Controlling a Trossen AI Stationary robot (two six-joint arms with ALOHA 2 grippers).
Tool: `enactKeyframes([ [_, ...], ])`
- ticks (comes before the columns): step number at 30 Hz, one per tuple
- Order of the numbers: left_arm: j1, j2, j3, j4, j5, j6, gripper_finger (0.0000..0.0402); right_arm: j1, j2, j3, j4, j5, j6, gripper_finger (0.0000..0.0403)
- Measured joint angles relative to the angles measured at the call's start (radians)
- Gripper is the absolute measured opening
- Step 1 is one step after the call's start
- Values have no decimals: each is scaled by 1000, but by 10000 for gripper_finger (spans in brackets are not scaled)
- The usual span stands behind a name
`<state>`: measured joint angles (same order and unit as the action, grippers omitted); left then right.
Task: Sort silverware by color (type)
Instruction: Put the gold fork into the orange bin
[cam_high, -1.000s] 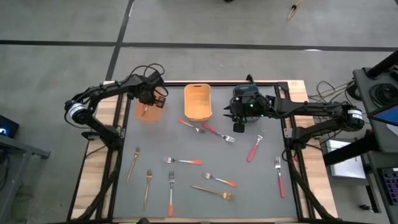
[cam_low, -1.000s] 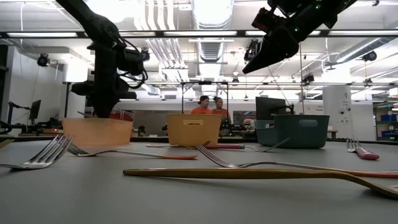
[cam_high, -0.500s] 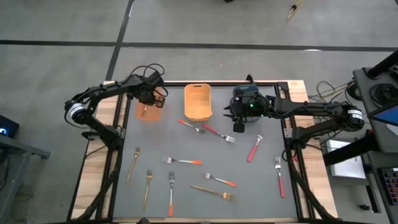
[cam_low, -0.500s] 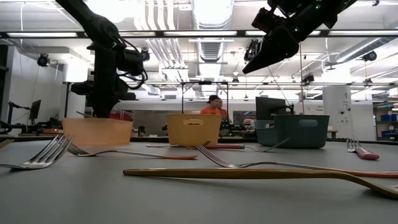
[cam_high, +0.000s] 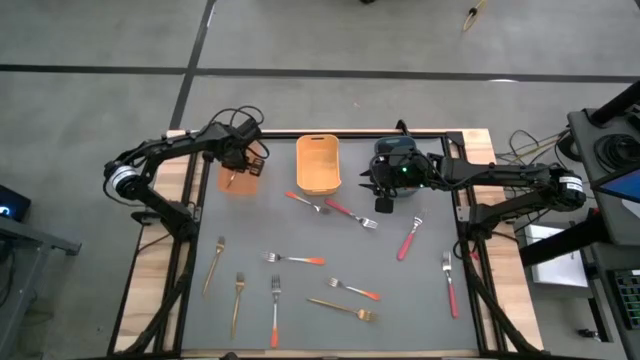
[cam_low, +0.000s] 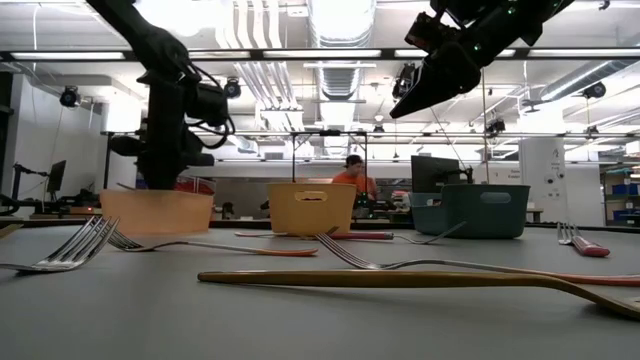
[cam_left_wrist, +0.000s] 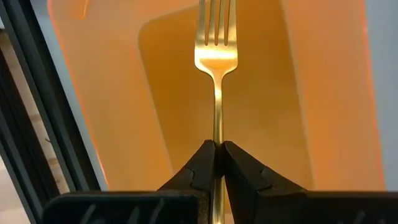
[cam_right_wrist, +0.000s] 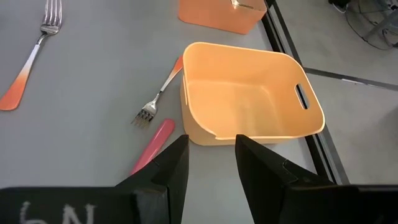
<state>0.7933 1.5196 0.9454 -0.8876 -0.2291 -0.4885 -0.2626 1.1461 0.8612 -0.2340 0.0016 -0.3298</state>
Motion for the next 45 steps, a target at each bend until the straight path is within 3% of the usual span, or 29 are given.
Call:
enactKeyframes([
  [37, 0, 0, -30, 38, 2, -19, 11, 0, 0, 0, 0, 0, -2, 123],
  [45, 0, 0, -30, 39, 3, -19, 38, 0, 0, 0, 0, 0, -2, 123],
])
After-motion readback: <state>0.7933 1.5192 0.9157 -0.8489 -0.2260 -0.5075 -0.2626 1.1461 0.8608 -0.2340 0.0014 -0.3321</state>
